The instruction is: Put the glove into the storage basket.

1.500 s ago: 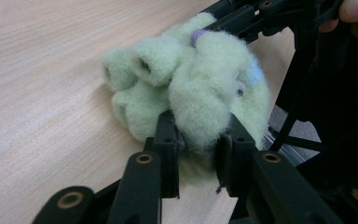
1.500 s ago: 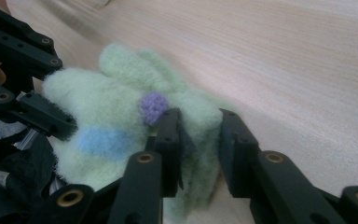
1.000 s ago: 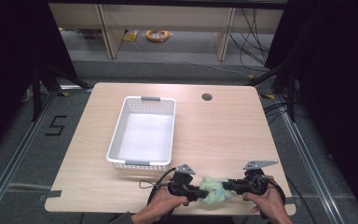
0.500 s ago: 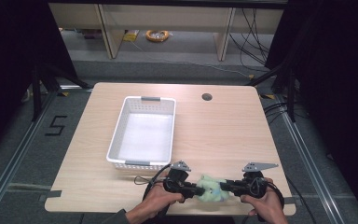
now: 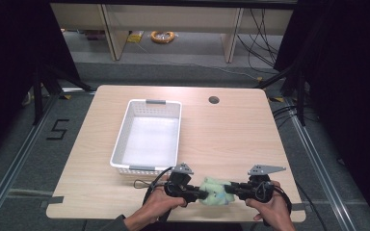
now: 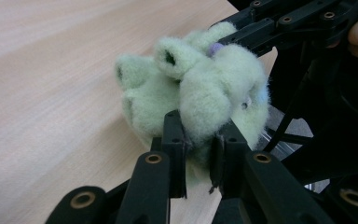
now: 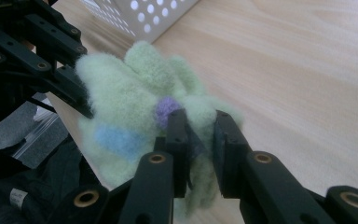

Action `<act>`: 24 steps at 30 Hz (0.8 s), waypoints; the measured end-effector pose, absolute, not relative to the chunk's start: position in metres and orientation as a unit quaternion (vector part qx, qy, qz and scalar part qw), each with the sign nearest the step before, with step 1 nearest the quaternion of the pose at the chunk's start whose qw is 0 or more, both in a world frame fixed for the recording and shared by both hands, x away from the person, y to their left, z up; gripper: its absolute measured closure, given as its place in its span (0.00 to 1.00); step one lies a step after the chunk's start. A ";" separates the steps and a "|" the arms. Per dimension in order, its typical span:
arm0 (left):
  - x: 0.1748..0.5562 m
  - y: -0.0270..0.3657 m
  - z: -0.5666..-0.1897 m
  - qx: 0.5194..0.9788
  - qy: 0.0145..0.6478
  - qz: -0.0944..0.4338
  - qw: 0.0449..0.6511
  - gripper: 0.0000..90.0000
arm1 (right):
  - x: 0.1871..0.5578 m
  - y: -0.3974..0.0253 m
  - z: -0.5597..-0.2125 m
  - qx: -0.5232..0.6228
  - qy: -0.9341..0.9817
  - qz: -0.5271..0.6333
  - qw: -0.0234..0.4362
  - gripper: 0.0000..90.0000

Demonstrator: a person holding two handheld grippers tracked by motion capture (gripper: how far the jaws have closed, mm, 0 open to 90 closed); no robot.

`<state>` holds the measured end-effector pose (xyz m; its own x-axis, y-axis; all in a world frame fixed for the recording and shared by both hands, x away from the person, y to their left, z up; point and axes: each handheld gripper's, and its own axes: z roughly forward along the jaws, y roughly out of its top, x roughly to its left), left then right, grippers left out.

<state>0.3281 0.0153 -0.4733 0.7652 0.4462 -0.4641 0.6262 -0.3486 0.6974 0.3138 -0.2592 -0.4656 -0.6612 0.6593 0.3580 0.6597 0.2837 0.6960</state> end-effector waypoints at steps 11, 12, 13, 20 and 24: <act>0.334 0.040 -0.445 0.814 0.337 -0.075 0.467 0.86 | 0.321 -0.236 -0.443 -0.407 -0.801 -0.439 -0.005 0.87; 0.334 0.042 -0.444 0.815 0.338 -0.072 0.465 0.86 | 0.326 -0.233 -0.442 -0.390 -0.805 -0.447 -0.013 0.87; 0.335 0.044 -0.442 0.813 0.338 -0.072 0.468 0.86 | 0.325 -0.230 -0.440 -0.403 -0.802 -0.441 -0.006 0.87; 0.345 0.069 -0.426 0.809 0.354 -0.059 0.466 0.86 | 0.344 -0.206 -0.426 -0.380 -0.808 -0.451 -0.013 0.87; 0.347 0.079 -0.420 0.804 0.362 -0.052 0.468 0.86 | 0.351 -0.193 -0.416 -0.374 -0.810 -0.451 -0.011 0.87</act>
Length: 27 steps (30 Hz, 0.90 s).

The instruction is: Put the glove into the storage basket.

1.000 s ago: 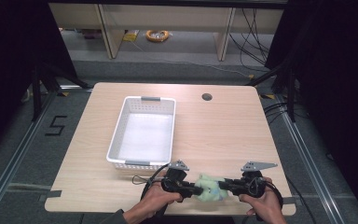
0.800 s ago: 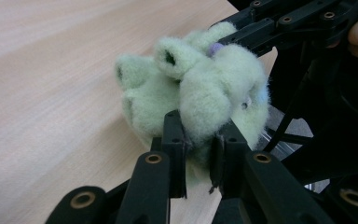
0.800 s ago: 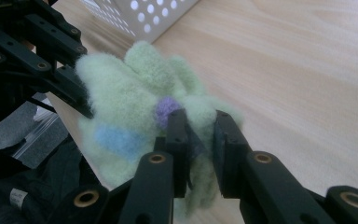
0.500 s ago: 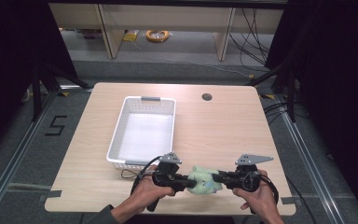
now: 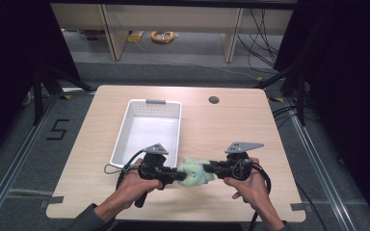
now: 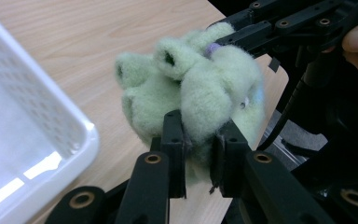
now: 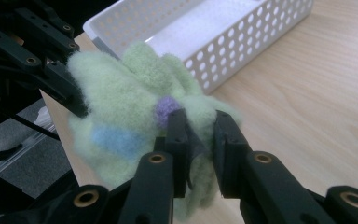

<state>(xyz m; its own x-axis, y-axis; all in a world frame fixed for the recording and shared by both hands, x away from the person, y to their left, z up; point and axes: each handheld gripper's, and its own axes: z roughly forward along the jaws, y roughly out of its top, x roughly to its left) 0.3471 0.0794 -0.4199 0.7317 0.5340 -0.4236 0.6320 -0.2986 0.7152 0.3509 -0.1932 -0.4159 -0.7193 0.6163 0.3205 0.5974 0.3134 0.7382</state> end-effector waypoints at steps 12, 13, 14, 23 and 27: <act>0.363 0.110 -0.410 0.799 0.382 -0.042 0.463 0.85 | 0.371 -0.165 -0.403 0.354 0.818 0.454 0.025 0.87; 0.363 0.110 -0.410 0.799 0.382 -0.042 0.463 0.85 | 0.371 -0.165 -0.403 0.354 0.818 0.454 0.025 0.87; 0.365 0.115 -0.408 0.798 0.384 -0.040 0.463 0.85 | 0.375 -0.162 -0.402 0.347 0.819 0.456 0.029 0.88; 0.372 0.139 -0.397 0.792 0.403 -0.020 0.459 0.85 | 0.388 -0.136 -0.392 0.342 0.820 0.458 0.028 0.88; 0.380 0.154 -0.396 0.787 0.416 -0.013 0.456 0.85 | 0.398 -0.119 -0.391 0.335 0.825 0.454 0.034 0.88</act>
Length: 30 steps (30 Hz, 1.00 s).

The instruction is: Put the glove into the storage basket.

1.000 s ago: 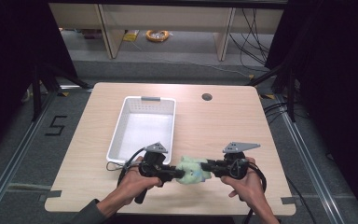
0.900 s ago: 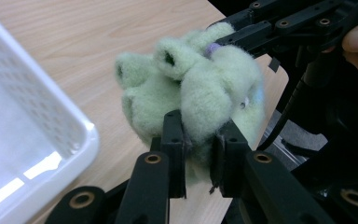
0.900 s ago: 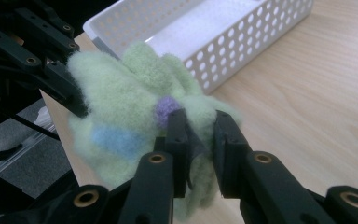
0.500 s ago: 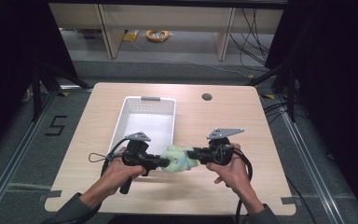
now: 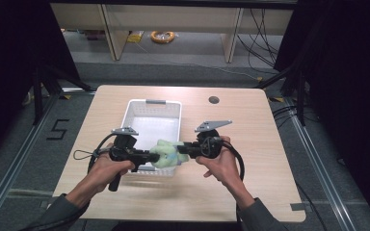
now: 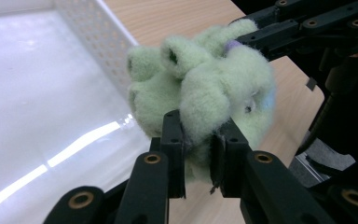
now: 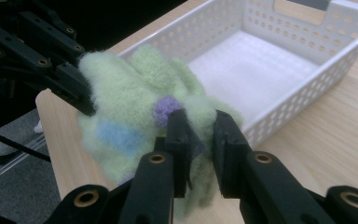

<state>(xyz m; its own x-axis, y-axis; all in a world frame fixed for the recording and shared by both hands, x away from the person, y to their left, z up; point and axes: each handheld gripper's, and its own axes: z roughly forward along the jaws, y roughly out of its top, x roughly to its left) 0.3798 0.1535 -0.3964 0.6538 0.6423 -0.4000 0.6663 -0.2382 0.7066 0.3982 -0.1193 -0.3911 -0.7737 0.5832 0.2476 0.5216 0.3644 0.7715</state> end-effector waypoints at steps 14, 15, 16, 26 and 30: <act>0.404 0.185 -0.408 0.780 0.458 -0.018 0.426 0.85 | 0.430 -0.074 -0.400 0.351 0.838 0.418 0.012 0.88; 0.406 0.187 -0.409 0.780 0.460 -0.020 0.424 0.85 | 0.432 -0.072 -0.401 0.351 0.838 0.416 0.011 0.88; 0.407 0.189 -0.410 0.780 0.460 -0.023 0.424 0.85 | 0.432 -0.072 -0.401 0.351 0.838 0.416 0.011 0.88; 0.415 0.195 -0.423 0.787 0.469 -0.033 0.399 0.85 | 0.439 -0.055 -0.417 0.354 0.849 0.391 0.007 0.88; 0.418 0.197 -0.430 0.790 0.473 -0.038 0.389 0.85 | 0.439 -0.052 -0.426 0.365 0.847 0.387 -0.002 0.88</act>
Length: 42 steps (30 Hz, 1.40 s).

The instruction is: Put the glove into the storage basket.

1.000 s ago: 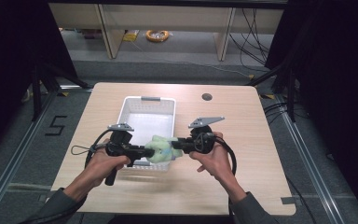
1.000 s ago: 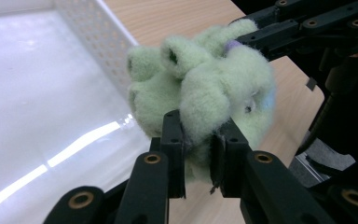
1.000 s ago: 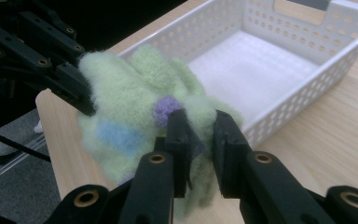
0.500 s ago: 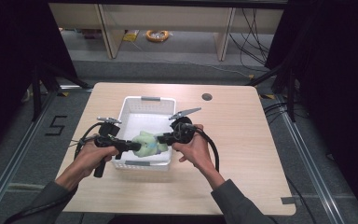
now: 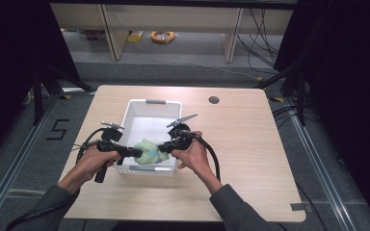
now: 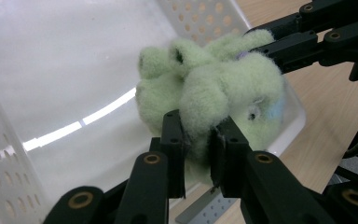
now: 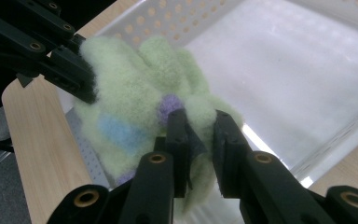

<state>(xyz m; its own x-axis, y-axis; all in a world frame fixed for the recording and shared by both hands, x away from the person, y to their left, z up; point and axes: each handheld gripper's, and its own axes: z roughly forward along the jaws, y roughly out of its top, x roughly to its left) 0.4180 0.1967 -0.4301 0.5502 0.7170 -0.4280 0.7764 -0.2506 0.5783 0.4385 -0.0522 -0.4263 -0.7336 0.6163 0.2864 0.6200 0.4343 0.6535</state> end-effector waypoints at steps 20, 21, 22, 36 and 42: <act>0.430 0.191 -0.443 0.819 0.465 -0.033 0.335 0.82 | 0.444 -0.044 -0.451 -0.377 -0.858 -0.349 0.000 0.87; 0.430 0.190 -0.444 0.819 0.466 -0.032 0.333 0.82 | 0.444 -0.043 -0.450 -0.389 -0.857 -0.338 0.003 0.87; 0.431 0.190 -0.444 0.828 0.457 -0.026 0.324 0.82 | 0.444 -0.042 -0.450 -0.394 -0.857 -0.332 0.002 0.87; 0.433 0.187 -0.449 0.837 0.454 -0.006 0.306 0.73 | 0.445 -0.035 -0.455 -0.369 -0.878 -0.305 -0.027 0.85; 0.433 0.190 -0.441 0.835 0.454 0.011 0.311 0.66 | 0.444 -0.031 -0.453 -0.369 -0.882 -0.290 -0.038 0.79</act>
<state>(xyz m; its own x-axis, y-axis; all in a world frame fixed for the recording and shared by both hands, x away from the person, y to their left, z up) 0.4329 0.1902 -0.4413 0.5882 0.7645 -0.2639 0.7509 -0.3951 0.5291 0.4439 -0.0311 -0.4532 -0.7242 0.6736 0.1475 0.6297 0.5588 0.5396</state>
